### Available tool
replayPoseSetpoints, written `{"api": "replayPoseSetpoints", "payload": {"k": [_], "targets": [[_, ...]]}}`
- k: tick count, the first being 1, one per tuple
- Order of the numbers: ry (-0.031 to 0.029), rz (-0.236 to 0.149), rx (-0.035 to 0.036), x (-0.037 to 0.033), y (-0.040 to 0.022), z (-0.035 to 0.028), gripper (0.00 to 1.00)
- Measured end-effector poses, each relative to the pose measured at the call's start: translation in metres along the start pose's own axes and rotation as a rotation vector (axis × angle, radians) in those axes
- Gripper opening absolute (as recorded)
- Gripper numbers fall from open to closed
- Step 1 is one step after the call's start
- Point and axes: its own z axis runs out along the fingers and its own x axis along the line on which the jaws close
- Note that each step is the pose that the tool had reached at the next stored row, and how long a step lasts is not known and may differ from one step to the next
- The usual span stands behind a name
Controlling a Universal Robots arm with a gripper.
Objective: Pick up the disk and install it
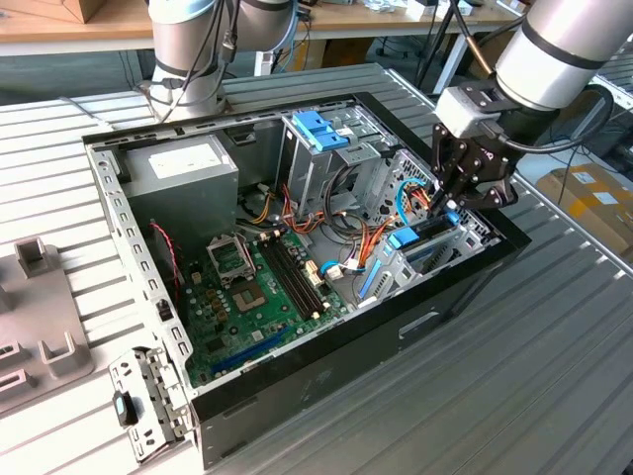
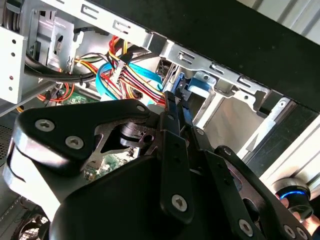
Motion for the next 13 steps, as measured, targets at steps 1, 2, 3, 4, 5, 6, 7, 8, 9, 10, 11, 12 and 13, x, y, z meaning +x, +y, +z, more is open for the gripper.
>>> {"api": "replayPoseSetpoints", "payload": {"k": [1,2,3,4,5,6,7,8,9,10,11,12,13], "targets": [[0.0000,0.000,0.0001,0.0000,0.0003,0.0000,0.16],[-0.0001,0.000,0.0000,0.0001,0.0007,-0.0001,0.16],[0.0000,0.000,0.0000,0.0003,0.0011,-0.0002,0.16],[0.0001,0.000,0.0001,0.0005,0.0013,-0.0003,0.16],[0.0000,0.000,0.0000,0.0008,0.0015,-0.0004,0.16],[-0.0001,0.000,0.0000,0.0011,0.0015,-0.0004,0.16],[-0.0002,0.000,0.0000,0.0015,0.0015,-0.0004,0.16],[-0.0001,0.000,0.0000,0.0021,0.0015,-0.0005,0.16],[0.0000,0.000,0.0001,0.0027,0.0014,-0.0006,0.16],[-0.0001,0.000,0.0000,0.0035,0.0013,-0.0006,0.16],[-0.0001,0.000,0.0000,0.0041,0.0013,-0.0007,0.16],[-0.0001,0.000,0.0000,0.0047,0.0013,-0.0007,0.16],[-0.0001,0.000,0.0000,0.0048,0.0013,-0.0009,0.16]]}}
